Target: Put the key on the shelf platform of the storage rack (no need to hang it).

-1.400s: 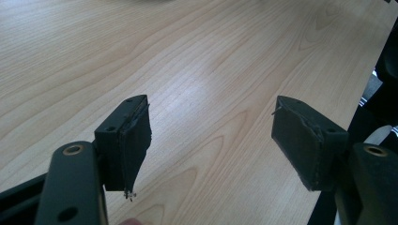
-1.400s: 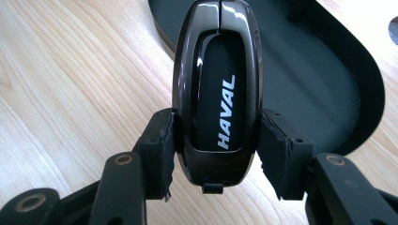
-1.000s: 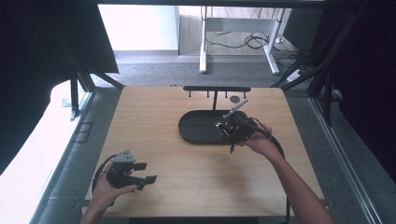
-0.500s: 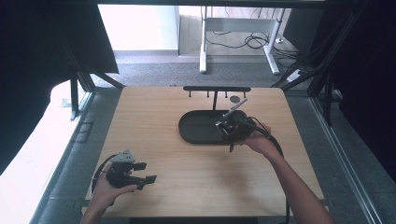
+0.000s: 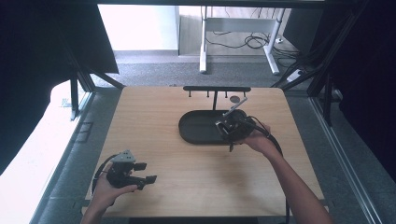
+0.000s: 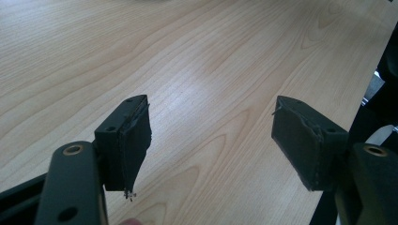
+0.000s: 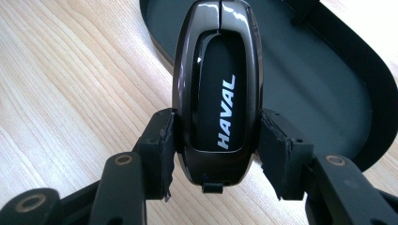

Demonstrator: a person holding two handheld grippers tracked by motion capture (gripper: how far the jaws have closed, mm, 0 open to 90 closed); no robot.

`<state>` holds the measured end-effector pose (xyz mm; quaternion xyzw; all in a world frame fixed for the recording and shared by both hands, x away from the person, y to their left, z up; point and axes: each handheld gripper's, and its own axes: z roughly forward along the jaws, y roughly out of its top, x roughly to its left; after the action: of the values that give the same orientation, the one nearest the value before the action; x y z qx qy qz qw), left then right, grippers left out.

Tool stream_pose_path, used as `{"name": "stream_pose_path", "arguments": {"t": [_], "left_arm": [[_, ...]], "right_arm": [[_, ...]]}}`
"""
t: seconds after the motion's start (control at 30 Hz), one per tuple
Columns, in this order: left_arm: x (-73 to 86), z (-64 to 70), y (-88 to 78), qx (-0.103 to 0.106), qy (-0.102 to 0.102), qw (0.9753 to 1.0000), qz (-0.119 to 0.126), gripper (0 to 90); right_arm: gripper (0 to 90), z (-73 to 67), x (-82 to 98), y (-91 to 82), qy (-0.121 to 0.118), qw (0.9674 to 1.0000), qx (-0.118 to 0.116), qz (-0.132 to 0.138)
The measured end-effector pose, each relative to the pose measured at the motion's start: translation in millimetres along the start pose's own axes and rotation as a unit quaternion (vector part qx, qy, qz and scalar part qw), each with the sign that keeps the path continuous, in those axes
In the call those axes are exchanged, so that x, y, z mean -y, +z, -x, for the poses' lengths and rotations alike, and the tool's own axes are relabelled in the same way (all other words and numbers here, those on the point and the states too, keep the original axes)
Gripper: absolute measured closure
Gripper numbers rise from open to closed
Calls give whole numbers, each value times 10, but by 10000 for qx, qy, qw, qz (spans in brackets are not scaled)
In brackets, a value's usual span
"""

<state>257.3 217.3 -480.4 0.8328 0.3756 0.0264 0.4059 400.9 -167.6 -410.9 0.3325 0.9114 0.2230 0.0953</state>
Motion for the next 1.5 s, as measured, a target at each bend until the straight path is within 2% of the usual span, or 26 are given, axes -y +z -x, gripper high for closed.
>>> {"name": "stream_pose_path", "arguments": {"t": [0.3, 0.6, 1.17, 1.5], "left_arm": [[2, -6, 6, 1, 0, 10000, -13, 291], [3, -2, 9, -7, 0, 10000, -31, 290], [7, -14, -10, -26, -10, 10000, 4, 288], [8, -16, -17, -29, -37, 10000, 11, 288]], "right_arm": [[497, 35, -17, 31, 32, 10000, 1, -42], [497, 21, -138, -3, -25, 10000, 8, 11], [497, 57, -392, 83, -84, 9999, 57, -39], [497, 123, -429, 129, 28, 10000, 26, -19]]}}
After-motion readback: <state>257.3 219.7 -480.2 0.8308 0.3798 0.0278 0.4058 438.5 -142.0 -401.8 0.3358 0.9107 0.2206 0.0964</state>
